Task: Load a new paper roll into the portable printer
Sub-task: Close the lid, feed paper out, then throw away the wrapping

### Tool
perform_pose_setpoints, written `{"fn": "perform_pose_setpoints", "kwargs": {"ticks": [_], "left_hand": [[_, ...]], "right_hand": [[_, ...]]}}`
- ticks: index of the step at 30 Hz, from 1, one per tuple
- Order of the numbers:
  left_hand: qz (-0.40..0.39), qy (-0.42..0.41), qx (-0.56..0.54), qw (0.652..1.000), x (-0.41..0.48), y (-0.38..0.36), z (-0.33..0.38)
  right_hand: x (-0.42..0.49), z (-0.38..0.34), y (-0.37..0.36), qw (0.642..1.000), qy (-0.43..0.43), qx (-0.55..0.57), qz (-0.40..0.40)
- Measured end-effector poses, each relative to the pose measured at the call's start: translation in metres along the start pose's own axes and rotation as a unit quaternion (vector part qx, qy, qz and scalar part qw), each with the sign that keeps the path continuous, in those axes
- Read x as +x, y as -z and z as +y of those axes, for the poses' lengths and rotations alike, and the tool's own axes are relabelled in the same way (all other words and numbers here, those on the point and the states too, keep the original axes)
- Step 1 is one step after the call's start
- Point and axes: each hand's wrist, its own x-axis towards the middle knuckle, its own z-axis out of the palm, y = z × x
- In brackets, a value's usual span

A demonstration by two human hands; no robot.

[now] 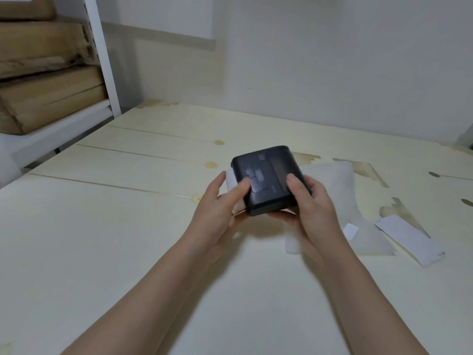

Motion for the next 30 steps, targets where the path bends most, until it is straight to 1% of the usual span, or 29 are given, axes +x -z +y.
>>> {"fn": "perform_pose_setpoints", "kwargs": {"ticks": [2, 5, 7, 9, 13, 15, 20, 30], "left_hand": [[0.006, 0.011, -0.006, 1.000, 0.004, 0.003, 0.004], [-0.019, 0.002, 0.046, 0.999, 0.002, 0.004, 0.004], [-0.017, 0.000, 0.058, 0.998, -0.001, 0.001, 0.000], [-0.012, -0.002, 0.063, 0.998, -0.003, -0.002, -0.003], [-0.030, -0.008, 0.093, 0.995, -0.005, -0.004, -0.007], [-0.038, -0.015, 0.091, 0.995, -0.005, -0.004, -0.008], [-0.034, -0.023, 0.089, 0.995, -0.010, -0.007, -0.003], [-0.024, -0.019, 0.084, 0.996, -0.016, -0.006, 0.009]], "right_hand": [[0.004, 0.000, 0.007, 1.000, 0.015, 0.003, -0.002], [0.006, -0.001, 0.006, 1.000, 0.014, 0.001, 0.014], [0.006, -0.001, 0.005, 1.000, 0.002, 0.016, 0.019], [0.006, 0.001, 0.005, 0.999, -0.009, 0.030, 0.015], [0.005, 0.004, 0.005, 1.000, -0.009, 0.023, -0.014], [0.005, 0.006, 0.004, 1.000, -0.008, 0.020, -0.022], [0.005, 0.005, 0.005, 0.999, -0.010, 0.030, -0.012], [0.002, 0.006, 0.004, 1.000, 0.019, 0.014, -0.013]]}}
